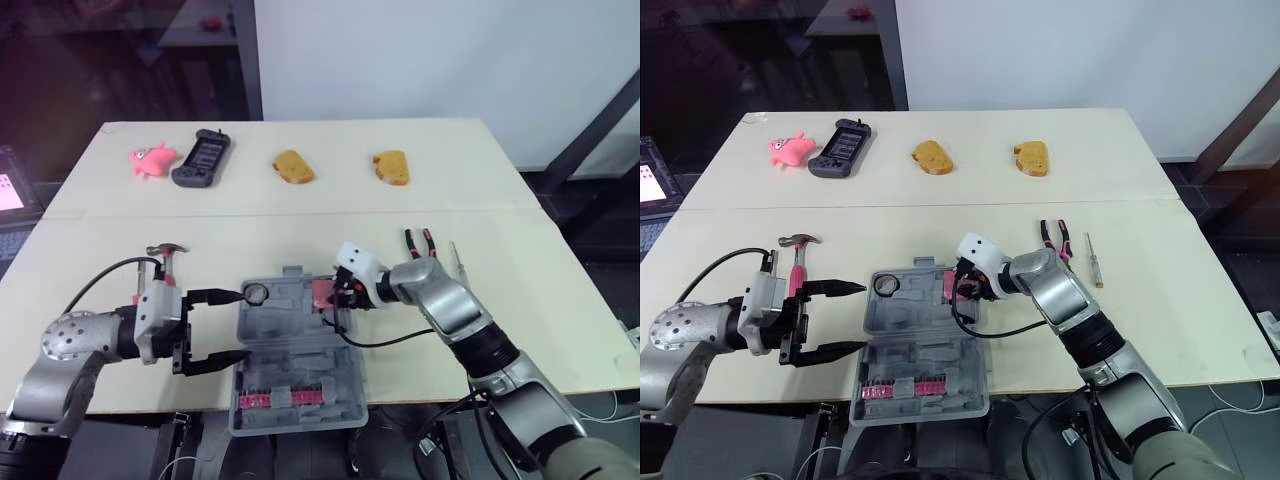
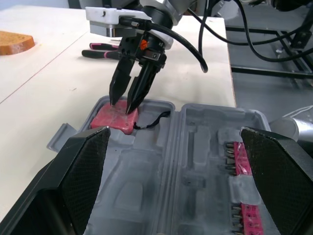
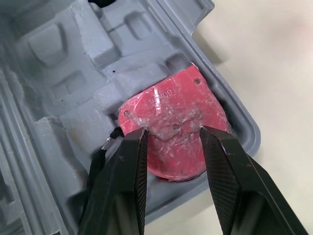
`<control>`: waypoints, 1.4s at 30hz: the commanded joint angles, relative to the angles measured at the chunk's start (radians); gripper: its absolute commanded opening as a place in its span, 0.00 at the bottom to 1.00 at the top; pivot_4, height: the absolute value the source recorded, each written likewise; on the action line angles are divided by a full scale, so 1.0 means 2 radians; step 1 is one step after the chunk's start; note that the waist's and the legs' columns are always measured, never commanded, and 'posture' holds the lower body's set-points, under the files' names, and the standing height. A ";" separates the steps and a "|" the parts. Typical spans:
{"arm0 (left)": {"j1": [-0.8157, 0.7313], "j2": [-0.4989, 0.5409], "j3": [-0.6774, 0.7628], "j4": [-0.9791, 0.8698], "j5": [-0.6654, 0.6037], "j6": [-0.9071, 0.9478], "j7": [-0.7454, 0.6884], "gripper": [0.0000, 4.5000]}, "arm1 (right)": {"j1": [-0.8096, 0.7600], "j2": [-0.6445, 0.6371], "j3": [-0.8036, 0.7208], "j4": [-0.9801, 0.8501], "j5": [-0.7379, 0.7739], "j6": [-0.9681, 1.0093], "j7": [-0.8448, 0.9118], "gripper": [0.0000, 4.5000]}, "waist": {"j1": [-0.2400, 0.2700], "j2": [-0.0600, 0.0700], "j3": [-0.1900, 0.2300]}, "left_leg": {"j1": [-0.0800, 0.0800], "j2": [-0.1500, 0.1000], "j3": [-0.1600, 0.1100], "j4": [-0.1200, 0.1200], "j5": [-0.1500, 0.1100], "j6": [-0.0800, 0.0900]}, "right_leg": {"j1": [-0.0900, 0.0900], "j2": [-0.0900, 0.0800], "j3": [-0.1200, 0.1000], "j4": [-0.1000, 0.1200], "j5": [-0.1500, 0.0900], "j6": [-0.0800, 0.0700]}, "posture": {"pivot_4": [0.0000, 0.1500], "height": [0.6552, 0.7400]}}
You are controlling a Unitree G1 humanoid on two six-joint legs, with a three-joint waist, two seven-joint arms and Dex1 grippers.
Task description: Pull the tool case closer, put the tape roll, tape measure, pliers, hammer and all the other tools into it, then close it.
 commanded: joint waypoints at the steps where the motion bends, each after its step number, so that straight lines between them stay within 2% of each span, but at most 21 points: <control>1: -0.004 0.005 0.006 -0.004 -0.001 -0.002 0.000 1.00 | 0.008 -0.003 -0.015 -0.037 0.025 -0.009 0.009 0.40 | 0.000 0.000 0.000 | 0.000 0.000 0.000 0.000 0.000 0.000 | 0.000 0.000 0.000 0.000 0.000 0.000 | 1.00 1.00; 7: 0.005 0.015 0.022 0.004 0.000 -0.003 0.003 1.00 | 0.009 -0.043 -0.116 -0.164 0.101 -0.023 0.031 0.40 | 0.000 0.002 0.003 | -0.002 0.000 0.000 -0.001 0.000 0.000 | -0.002 0.000 0.000 0.000 0.000 0.000 | 1.00 1.00; 13: 0.043 0.030 0.068 0.021 0.001 -0.012 0.006 1.00 | 0.090 -0.132 -0.203 -0.220 0.154 -0.046 0.069 0.40 | 0.001 0.002 0.003 | -0.001 0.000 0.000 -0.002 0.000 0.000 | -0.001 0.000 0.000 -0.002 0.000 0.000 | 1.00 1.00; 16: 0.074 0.039 0.116 0.061 0.012 -0.029 0.012 1.00 | 0.201 -0.181 -0.286 -0.209 0.169 -0.096 0.102 0.59 | 0.002 0.001 0.003 | -0.001 0.000 0.000 -0.002 0.000 0.000 | -0.001 0.000 0.000 -0.003 0.000 0.000 | 1.00 1.00; 20: 0.105 0.060 0.180 0.155 0.030 -0.064 0.010 1.00 | 0.323 -0.200 -0.389 -0.176 0.185 -0.162 0.122 0.99 | 0.000 0.001 0.003 | -0.001 0.000 0.000 -0.003 0.000 0.000 | 0.000 0.000 0.000 -0.006 0.000 0.000 | 1.00 1.00; 24: 0.110 0.096 0.227 0.290 0.047 -0.112 0.000 1.00 | 0.395 -0.211 -0.463 -0.135 0.181 -0.216 0.128 0.99 | -0.004 0.001 0.003 | -0.001 0.000 0.001 -0.002 0.000 0.000 | 0.000 0.000 0.000 -0.006 -0.001 -0.002 | 1.00 1.00; 28: 0.110 0.120 0.247 0.387 0.057 -0.147 -0.010 1.00 | 0.438 -0.224 -0.509 -0.078 0.173 -0.274 0.140 0.99 | -0.005 0.001 0.003 | 0.000 0.000 0.001 -0.002 0.000 0.000 | 0.000 -0.001 0.000 -0.006 -0.001 -0.002 | 1.00 1.00; 30: 0.107 0.125 0.248 0.423 0.063 -0.159 -0.001 1.00 | 0.456 -0.219 -0.515 -0.079 0.175 -0.285 0.135 0.99 | -0.004 0.001 0.003 | 0.000 0.000 0.001 -0.003 0.000 0.000 | 0.000 -0.001 0.000 -0.007 -0.001 -0.002 | 1.00 1.00; 36: 0.091 0.122 0.236 0.442 0.066 -0.175 -0.002 1.00 | 0.472 -0.214 -0.504 -0.079 0.177 -0.304 0.122 0.99 | -0.001 0.001 0.003 | 0.000 0.000 0.002 -0.003 0.000 0.000 | 0.001 -0.001 0.000 -0.007 -0.001 -0.002 | 1.00 1.00; 42: 0.081 0.108 0.218 0.409 0.064 -0.166 -0.002 1.00 | 0.480 -0.211 -0.493 -0.106 0.183 -0.294 0.103 0.99 | 0.001 0.001 0.003 | 0.000 0.000 0.002 -0.003 0.000 0.000 | 0.001 -0.001 0.000 -0.007 -0.001 -0.002 | 1.00 1.00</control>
